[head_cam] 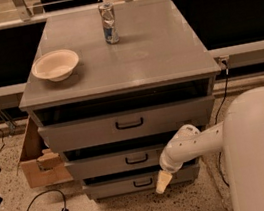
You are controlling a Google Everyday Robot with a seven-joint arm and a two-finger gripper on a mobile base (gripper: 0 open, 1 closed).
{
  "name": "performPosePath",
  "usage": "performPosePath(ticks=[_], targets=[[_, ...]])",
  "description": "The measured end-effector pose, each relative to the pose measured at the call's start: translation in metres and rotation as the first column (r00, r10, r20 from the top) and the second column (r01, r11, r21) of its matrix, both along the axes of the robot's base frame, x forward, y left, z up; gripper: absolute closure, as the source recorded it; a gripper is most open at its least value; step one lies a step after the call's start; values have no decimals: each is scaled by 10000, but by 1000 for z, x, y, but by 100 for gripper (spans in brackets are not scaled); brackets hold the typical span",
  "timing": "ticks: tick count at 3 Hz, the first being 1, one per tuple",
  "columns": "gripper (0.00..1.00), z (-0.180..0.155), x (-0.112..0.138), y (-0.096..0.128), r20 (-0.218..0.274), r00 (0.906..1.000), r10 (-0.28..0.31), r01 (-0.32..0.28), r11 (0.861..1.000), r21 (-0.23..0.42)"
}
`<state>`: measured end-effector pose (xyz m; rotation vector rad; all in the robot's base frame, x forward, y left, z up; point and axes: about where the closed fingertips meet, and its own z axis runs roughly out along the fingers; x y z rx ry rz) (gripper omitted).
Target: Close middle drawer
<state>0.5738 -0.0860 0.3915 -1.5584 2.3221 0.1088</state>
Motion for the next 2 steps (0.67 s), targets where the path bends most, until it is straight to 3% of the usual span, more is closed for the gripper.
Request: performPosePath(ticks=[2], targets=[[42, 0, -2, -1, -35, 10000, -21, 20, 10000, -88]])
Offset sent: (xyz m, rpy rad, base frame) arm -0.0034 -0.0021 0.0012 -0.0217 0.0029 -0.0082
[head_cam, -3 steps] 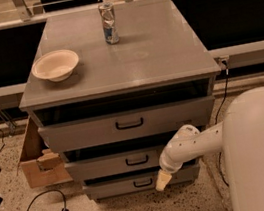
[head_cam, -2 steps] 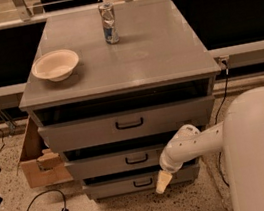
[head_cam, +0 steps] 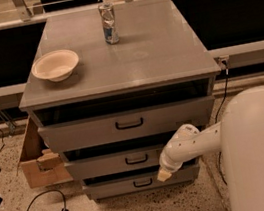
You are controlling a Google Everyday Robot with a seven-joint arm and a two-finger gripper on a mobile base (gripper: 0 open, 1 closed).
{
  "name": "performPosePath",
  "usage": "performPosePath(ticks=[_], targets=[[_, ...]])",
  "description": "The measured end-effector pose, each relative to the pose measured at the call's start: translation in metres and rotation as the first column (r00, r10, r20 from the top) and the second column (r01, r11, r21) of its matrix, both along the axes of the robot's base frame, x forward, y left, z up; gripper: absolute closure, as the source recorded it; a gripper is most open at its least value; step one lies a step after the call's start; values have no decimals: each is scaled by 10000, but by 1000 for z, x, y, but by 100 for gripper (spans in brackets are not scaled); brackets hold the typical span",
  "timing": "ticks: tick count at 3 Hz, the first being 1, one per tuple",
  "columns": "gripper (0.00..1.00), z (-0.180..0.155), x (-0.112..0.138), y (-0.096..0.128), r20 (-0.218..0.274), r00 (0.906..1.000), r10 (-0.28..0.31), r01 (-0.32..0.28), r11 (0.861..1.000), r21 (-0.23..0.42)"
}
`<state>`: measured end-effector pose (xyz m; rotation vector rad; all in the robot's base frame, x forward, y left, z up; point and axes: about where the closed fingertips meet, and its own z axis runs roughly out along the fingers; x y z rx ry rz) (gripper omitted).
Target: Close middle drawer
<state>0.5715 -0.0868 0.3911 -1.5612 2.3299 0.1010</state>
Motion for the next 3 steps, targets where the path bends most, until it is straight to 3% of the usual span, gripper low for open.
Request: performPosePath(ticks=[2, 3], targets=[[87, 8, -15, 15, -154, 9978, 648, -652, 9974, -292], [100, 31, -41, 26, -183, 9915, 1289, -1300, 9882, -808]])
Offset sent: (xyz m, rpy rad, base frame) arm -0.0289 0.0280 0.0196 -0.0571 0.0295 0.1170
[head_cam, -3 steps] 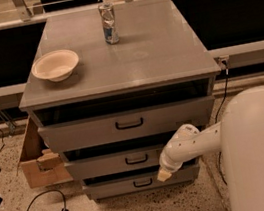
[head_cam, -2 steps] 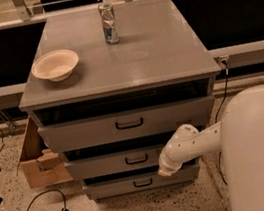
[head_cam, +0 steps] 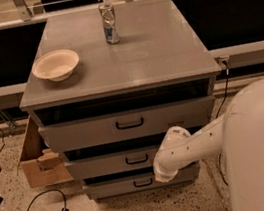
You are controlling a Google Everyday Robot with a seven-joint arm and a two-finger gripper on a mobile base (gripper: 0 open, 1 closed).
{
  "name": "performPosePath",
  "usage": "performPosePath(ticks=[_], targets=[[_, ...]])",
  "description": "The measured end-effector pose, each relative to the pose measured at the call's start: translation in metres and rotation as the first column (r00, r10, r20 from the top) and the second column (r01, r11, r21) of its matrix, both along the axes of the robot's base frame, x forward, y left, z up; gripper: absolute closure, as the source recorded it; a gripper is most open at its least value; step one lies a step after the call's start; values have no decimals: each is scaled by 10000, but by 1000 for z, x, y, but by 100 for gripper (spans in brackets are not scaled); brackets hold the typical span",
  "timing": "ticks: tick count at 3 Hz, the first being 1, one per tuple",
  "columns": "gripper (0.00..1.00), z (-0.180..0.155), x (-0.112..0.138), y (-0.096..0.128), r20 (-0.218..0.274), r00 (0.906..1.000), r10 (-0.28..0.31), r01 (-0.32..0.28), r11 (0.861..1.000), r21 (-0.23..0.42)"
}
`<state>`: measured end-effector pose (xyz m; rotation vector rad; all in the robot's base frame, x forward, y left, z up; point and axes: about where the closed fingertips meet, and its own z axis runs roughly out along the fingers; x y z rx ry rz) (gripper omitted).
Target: Close middle drawer
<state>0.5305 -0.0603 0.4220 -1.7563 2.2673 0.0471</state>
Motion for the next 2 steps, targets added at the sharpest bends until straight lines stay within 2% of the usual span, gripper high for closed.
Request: performPosePath(ticks=[1, 2], targets=[[100, 36, -54, 4, -227, 9985, 497, -521, 9908, -1246], [100, 73, -129, -29, -639, 9936, -933, 774, 9732, -2164]])
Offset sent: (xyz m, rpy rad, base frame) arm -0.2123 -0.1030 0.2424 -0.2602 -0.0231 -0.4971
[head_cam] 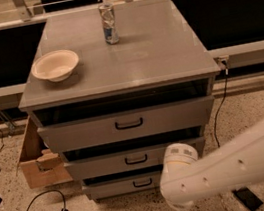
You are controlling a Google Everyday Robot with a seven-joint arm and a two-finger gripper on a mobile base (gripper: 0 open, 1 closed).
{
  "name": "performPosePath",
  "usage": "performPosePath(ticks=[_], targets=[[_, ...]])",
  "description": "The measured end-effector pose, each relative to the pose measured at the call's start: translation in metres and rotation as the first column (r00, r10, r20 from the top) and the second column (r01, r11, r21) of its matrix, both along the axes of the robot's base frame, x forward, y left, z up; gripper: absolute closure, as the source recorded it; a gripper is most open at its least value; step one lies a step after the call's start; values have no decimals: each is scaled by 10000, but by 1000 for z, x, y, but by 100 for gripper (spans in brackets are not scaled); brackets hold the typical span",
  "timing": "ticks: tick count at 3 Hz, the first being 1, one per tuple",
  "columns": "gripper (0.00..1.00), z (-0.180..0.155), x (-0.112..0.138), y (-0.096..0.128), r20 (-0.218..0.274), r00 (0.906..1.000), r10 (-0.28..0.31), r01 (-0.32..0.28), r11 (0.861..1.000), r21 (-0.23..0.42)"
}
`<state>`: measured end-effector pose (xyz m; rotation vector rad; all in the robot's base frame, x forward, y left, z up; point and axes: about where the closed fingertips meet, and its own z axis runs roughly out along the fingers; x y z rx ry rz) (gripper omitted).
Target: Close middle drawer
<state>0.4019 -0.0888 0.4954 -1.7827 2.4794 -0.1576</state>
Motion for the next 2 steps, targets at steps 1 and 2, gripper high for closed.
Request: performPosePath(ticks=[1, 2], targets=[[100, 50, -52, -53, 130, 9543, -2985, 2987, 9541, -216], [81, 80, -62, -65, 411, 9126, -4068, 4067, 9135, 106]])
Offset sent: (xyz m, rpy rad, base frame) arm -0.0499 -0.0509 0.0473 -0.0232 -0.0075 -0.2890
